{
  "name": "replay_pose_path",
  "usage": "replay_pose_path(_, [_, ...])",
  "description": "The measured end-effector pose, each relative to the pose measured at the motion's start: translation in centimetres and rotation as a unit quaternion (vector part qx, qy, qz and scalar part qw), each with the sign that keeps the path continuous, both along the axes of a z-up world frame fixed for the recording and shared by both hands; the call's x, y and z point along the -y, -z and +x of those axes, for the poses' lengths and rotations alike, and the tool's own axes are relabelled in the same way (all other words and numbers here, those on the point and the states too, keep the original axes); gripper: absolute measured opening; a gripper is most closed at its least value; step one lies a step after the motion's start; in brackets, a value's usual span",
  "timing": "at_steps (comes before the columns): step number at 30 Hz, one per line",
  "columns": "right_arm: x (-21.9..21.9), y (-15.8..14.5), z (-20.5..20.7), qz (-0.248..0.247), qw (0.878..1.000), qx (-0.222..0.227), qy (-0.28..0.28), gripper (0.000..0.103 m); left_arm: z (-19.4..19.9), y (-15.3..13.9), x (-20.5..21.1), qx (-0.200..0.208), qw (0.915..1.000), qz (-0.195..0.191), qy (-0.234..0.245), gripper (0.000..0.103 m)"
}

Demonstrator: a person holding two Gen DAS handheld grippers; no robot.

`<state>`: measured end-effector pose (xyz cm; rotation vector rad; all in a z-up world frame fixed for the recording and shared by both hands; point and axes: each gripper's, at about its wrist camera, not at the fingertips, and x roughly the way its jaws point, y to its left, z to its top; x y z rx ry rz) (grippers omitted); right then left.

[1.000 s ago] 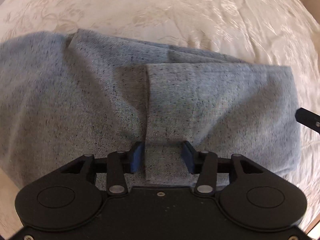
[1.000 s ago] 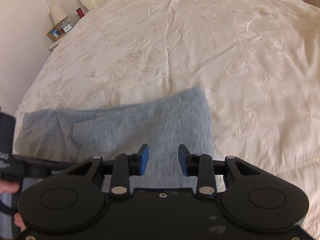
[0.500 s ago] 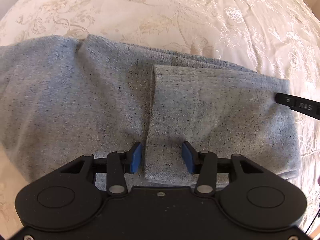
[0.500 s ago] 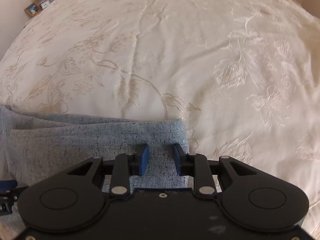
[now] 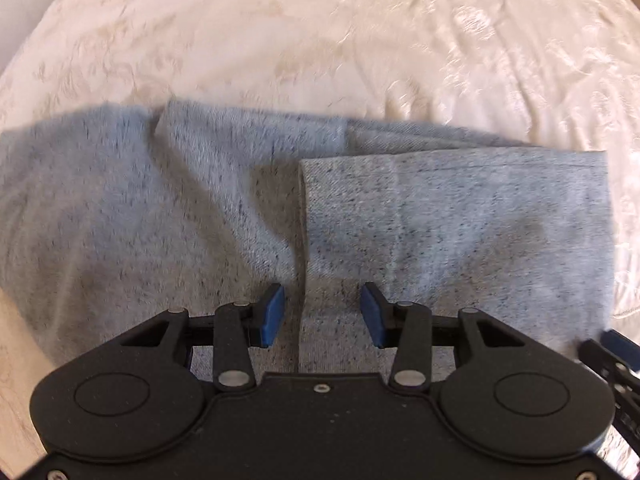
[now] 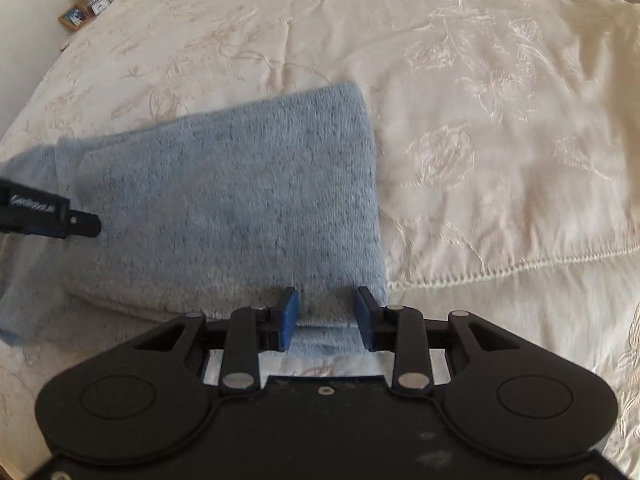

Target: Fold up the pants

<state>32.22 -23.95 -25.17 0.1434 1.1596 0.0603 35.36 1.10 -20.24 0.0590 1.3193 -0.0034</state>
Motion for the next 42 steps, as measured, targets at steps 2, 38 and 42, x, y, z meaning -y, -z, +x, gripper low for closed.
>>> replay_pose_path(2, [0.0,-0.7,-0.4,0.004,1.0,0.005,0.004,0.034,-0.5,-1.0,-0.3,0.005,0.9999,0.0,-0.011,0.051])
replay_pose_path(38, [-17.3,-12.4,-5.6,-0.007,1.0,0.017,0.009,0.034,-0.3,-4.4,-33.5,0.056,0.9891,-0.012,-0.136,0.052])
replay_pose_path(42, [-19.6,-12.6,-5.3,-0.016,1.0,0.014,0.018,0.034,1.0,-2.0,-35.5,0.038,0.9897,-0.038,-0.133,0.06])
